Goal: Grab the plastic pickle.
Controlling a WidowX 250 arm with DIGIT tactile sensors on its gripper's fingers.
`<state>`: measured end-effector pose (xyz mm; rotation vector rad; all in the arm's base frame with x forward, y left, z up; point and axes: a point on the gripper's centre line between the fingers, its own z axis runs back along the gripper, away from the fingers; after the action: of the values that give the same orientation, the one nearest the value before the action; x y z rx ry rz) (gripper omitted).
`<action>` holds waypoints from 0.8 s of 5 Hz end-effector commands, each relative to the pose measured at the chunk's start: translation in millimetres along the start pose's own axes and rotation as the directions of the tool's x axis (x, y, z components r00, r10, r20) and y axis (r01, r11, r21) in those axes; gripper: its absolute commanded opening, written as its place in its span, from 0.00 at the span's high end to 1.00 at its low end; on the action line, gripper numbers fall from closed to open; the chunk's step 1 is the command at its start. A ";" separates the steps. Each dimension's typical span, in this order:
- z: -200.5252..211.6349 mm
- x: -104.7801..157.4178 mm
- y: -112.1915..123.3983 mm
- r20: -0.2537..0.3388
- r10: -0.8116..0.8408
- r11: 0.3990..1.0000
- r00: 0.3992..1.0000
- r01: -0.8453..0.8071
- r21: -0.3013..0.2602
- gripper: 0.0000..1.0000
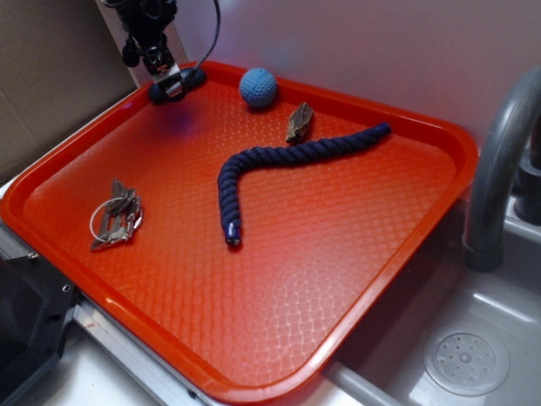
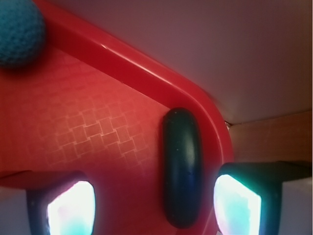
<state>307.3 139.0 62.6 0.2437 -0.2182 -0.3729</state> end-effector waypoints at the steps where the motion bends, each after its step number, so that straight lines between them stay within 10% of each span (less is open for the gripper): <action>1: 9.7 11.1 18.1 0.017 0.021 0.998 1.000 -0.022 0.063 0.00; 4: -24.0 8.4 -5.4 -0.067 -0.031 0.999 0.997 0.032 0.014 0.00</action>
<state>311.4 135.4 33.6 0.2524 -0.1305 -0.4010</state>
